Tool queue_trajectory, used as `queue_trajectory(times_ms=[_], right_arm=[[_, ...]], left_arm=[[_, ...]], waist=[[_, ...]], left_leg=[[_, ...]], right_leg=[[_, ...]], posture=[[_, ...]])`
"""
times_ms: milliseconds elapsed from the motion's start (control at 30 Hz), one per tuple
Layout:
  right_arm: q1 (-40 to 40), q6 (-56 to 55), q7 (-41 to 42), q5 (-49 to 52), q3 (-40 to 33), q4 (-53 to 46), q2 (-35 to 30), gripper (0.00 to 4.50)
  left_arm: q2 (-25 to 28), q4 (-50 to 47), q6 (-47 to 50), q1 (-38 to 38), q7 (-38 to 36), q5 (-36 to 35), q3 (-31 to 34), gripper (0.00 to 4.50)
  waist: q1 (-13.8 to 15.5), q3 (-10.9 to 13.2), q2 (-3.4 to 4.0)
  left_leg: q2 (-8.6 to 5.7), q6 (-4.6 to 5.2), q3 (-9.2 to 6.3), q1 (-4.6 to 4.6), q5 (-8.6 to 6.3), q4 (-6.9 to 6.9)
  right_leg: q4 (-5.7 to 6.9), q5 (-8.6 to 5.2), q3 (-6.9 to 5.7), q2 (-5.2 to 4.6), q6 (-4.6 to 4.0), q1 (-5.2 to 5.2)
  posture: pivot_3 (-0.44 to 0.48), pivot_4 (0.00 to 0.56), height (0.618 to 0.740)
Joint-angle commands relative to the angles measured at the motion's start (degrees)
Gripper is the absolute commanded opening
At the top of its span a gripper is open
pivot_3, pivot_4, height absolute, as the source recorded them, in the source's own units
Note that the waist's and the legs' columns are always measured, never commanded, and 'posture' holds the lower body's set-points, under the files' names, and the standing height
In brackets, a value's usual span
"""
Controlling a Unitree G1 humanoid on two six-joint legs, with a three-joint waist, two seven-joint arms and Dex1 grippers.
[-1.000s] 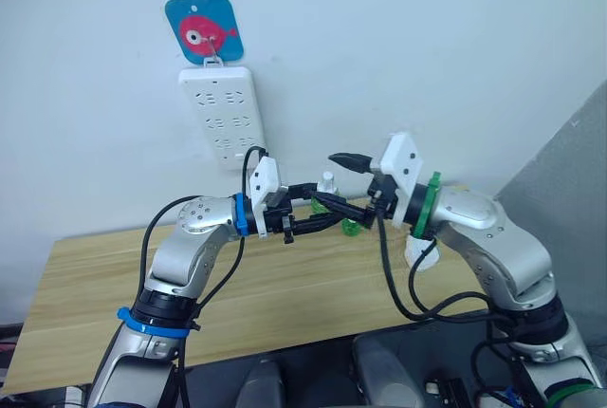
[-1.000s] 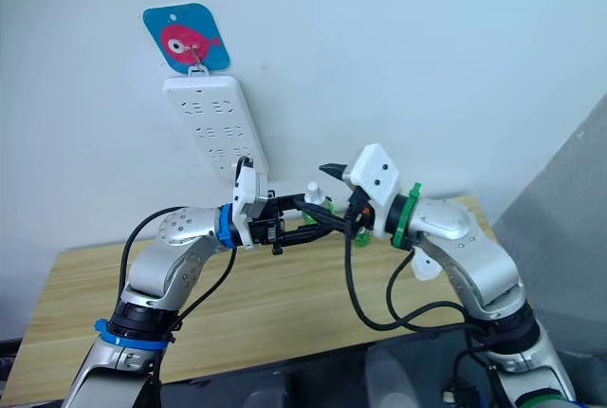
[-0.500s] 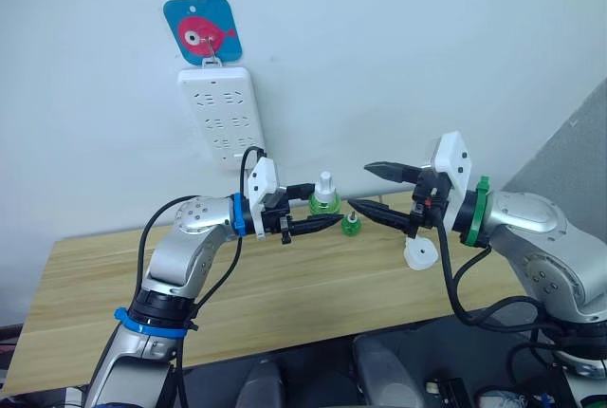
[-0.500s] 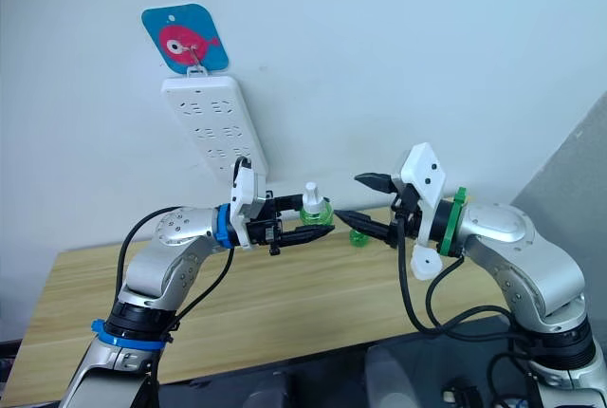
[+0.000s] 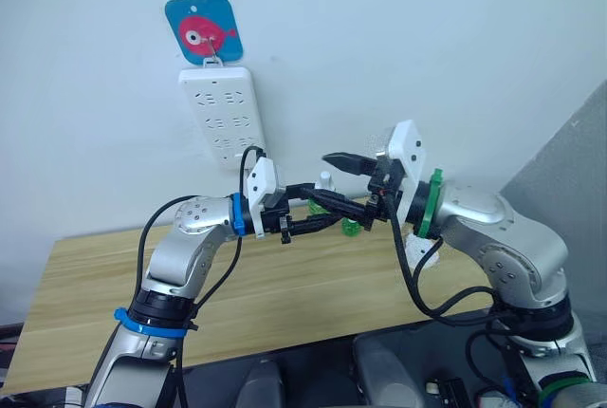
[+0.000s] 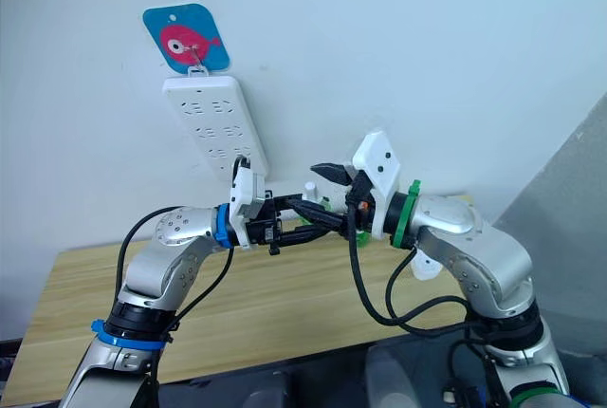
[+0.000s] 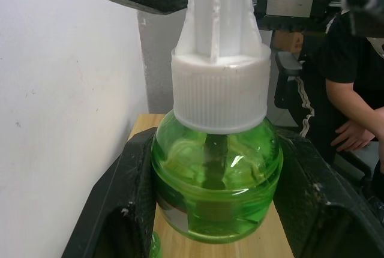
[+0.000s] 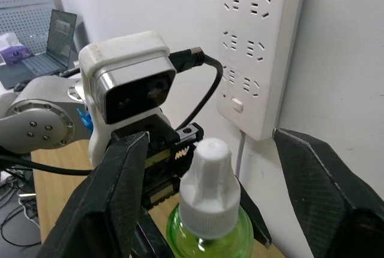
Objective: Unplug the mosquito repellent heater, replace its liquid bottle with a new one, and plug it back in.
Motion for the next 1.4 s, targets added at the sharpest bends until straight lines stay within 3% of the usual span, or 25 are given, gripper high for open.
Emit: queue_trajectory(times_ms=[33,167,233,767,967,1167,1267,1400], right_arm=[[-1.2,0.4,0.0,1.2,-0.6,-0.7,0.6,2.16],[-1.1,0.9,0.5,1.4,-0.4,-1.0,0.3,0.71],[-1.1,0.3,1.1,1.0,-0.1,-1.3,-0.3,0.33],[-5.5,0.8,1.7,7.7,-7.3,-2.5,-1.7,0.33],[-4.3,4.5,-1.3,11.4,-14.7,-4.6,-7.5,0.33],[10.2,-5.2,-4.5,-1.2,-10.1,-5.3,-8.6,0.33],[16.7,-16.0,-6.6,-11.2,-4.1,0.1,-5.1,0.33],[19.0,-26.7,-9.4,-19.7,-0.8,9.4,0.4,0.33]], left_arm=[[0.2,-1.8,-0.7,-0.3,-0.2,-0.3,0.2,2.24],[0.1,-1.8,-0.6,-0.3,-0.1,-0.3,0.3,2.24],[0.1,-1.7,-0.6,-0.3,-0.1,-0.2,0.3,2.24],[1.1,-1.0,-0.9,0.7,-0.4,0.8,-0.4,2.24],[1.7,0.9,-4.7,3.3,0.9,3.0,1.2,2.24],[1.8,1.9,-8.6,5.9,6.1,4.9,4.8,2.24],[2.1,-1.7,-7.6,8.4,7.6,4.2,5.8,2.24],[2.8,-6.4,-5.5,11.9,8.7,3.2,6.1,2.24]], waist=[[0.0,0.0,0.0],[0.0,0.0,0.0],[0.0,0.0,0.0],[-0.1,0.0,0.01],[0.1,0.0,0.01],[0.3,0.0,0.02],[0.2,0.0,0.02],[0.3,0.1,0.09]], left_leg=[[0.0,0.0,0.0,0.0,0.0,0.0],[0.0,0.0,-0.01,0.0,0.0,0.0],[0.0,0.0,-0.02,0.0,0.0,0.0],[0.0,0.0,-0.01,0.0,0.0,-0.01],[0.0,0.01,-0.01,-0.02,0.0,-0.04],[0.01,0.04,0.05,-0.04,-0.02,-0.06],[0.02,0.04,0.09,0.01,-0.03,-0.06],[0.03,0.05,0.14,0.06,-0.03,-0.09]], right_leg=[[0.0,0.0,0.0,0.0,0.0,0.0],[0.0,0.0,0.0,0.0,0.0,0.0],[0.0,0.0,-0.01,0.0,0.0,0.0],[0.0,0.0,-0.01,0.0,0.0,0.0],[-0.06,0.0,-0.02,0.0,0.0,0.0],[-0.09,-0.01,0.03,0.01,0.01,-0.01],[-0.1,-0.01,0.07,0.02,0.01,0.01],[-0.08,-0.01,0.15,0.04,0.01,0.01]], posture=[[-0.214,0.139,0.74],[-0.214,0.139,0.74],[-0.214,0.139,0.74],[-0.22,0.144,0.74],[-0.222,0.146,0.74],[-0.223,0.173,0.74],[-0.208,0.188,0.74],[-0.189,0.207,0.74]])
